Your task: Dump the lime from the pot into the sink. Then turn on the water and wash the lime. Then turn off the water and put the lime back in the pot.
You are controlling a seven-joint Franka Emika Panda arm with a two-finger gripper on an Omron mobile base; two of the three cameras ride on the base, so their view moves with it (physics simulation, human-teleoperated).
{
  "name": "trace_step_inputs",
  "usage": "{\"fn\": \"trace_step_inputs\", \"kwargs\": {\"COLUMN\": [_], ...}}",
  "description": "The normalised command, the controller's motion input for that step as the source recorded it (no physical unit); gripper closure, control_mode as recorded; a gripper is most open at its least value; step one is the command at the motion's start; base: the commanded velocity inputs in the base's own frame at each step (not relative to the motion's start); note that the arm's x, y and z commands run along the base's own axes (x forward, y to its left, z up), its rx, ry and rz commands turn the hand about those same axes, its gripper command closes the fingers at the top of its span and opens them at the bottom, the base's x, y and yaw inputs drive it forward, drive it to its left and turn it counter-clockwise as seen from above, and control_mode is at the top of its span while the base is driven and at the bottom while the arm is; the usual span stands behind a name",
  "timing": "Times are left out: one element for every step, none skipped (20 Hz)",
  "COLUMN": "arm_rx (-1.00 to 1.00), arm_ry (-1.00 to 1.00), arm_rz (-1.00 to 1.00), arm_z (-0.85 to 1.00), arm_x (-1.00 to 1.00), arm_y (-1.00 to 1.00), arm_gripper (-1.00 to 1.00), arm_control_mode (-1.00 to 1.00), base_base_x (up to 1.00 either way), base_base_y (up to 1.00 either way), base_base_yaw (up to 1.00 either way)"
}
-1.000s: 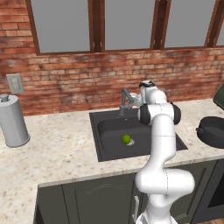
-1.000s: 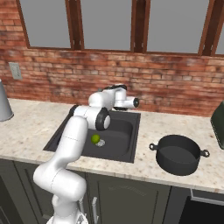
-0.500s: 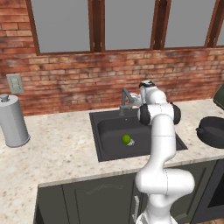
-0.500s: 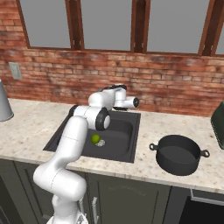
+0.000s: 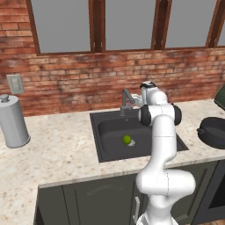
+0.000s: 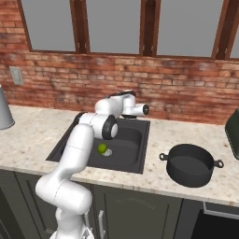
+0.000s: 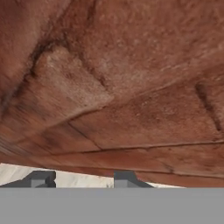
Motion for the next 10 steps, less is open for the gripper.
{"fn": "trace_step_inputs", "kwargs": {"arm_rx": [0.00, 0.00, 0.00, 0.00, 0.00, 0.00, 0.00, 0.00, 0.01, 0.01], "arm_ry": [0.04, 0.04, 0.04, 0.04, 0.04, 0.05, 0.05, 0.05, 0.05, 0.05], "arm_rz": [-0.04, -0.04, -0.04, -0.04, -0.04, -0.04, -0.04, -0.04, -0.04, -0.05], "arm_z": [-0.21, -0.19, -0.19, -0.19, -0.20, -0.19, -0.20, -0.19, -0.20, -0.17], "arm_x": [0.09, 0.09, 0.09, 0.09, 0.09, 0.10, 0.13, 0.11, 0.11, 0.09], "arm_y": [-0.71, -0.71, -0.71, -0.72, -0.71, -0.71, -0.71, -0.72, -0.74, -0.76], "arm_gripper": [1.00, 1.00, 1.00, 1.00, 1.00, 1.00, 1.00, 1.00, 1.00, 1.00], "arm_control_mode": [-1.00, -1.00, -1.00, -1.00, -1.00, -1.00, -1.00, -1.00, -1.00, -1.00], "base_base_x": [0.00, 0.00, 0.00, 0.00, 0.00, 0.00, 0.00, 0.00, 0.00, 0.00], "base_base_y": [0.00, 0.00, 0.00, 0.00, 0.00, 0.00, 0.00, 0.00, 0.00, 0.00], "base_base_yaw": [0.00, 0.00, 0.00, 0.00, 0.00, 0.00, 0.00, 0.00, 0.00, 0.00]}}
